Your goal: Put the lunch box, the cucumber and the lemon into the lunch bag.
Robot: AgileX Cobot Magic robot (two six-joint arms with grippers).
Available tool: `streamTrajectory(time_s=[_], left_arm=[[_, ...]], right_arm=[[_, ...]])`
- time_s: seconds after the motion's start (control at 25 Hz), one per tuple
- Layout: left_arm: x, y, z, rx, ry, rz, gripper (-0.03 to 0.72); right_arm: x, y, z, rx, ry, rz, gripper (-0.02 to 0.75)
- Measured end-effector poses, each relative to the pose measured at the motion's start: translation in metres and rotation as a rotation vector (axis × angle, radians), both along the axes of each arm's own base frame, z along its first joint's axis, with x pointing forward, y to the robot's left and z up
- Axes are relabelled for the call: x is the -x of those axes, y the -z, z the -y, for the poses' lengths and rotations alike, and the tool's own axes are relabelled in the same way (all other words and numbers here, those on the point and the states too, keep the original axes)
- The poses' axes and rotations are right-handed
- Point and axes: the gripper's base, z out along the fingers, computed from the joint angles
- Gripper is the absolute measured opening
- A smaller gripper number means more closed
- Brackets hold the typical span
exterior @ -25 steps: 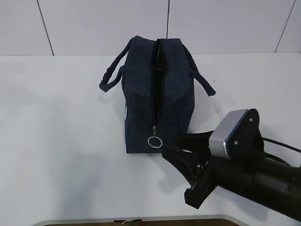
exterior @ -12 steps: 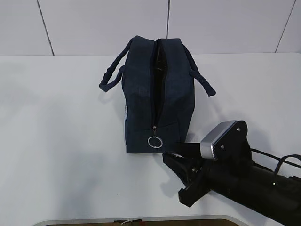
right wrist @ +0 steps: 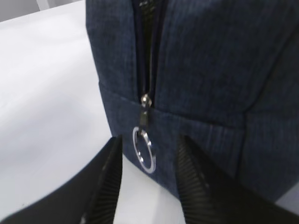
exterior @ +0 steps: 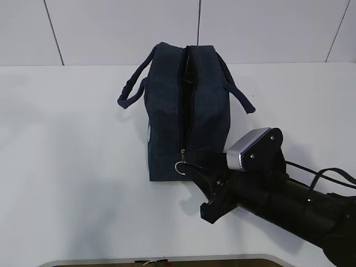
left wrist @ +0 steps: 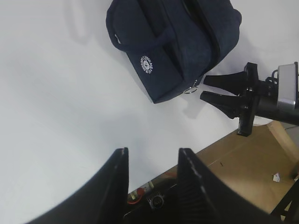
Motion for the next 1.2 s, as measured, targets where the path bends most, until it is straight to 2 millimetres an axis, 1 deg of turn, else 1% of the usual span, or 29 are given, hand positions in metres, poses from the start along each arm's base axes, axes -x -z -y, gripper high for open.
streamTrajectory(time_s=[0.12, 0.44, 0.6, 0.72, 1.04, 1.2], left_arm=[[0.000, 0.000, 0.000, 0.000, 0.000, 0.000, 0.252], [0.000, 0.000, 0.000, 0.000, 0.000, 0.000, 0.252], [0.000, 0.000, 0.000, 0.000, 0.000, 0.000, 0.252], [0.000, 0.000, 0.000, -0.005, -0.002, 0.001, 0.252], [0.000, 0.000, -0.001, -0.009, -0.003, 0.002, 0.251], [0.000, 0.000, -0.001, -0.009, -0.003, 0.002, 0.251]], right_arm=[[-0.004, 0.000, -0.002, 0.006, 0.001, -0.001, 0.319], [-0.003, 0.015, -0.001, 0.042, 0.003, -0.055, 0.318], [-0.003, 0.019, -0.001, 0.043, 0.003, -0.061, 0.318], [-0.004, 0.018, -0.002, 0.036, 0.000, -0.053, 0.318], [-0.009, 0.013, -0.012, 0.013, -0.067, -0.025, 0.318], [-0.009, 0.018, -0.012, 0.011, -0.067, -0.045, 0.318]])
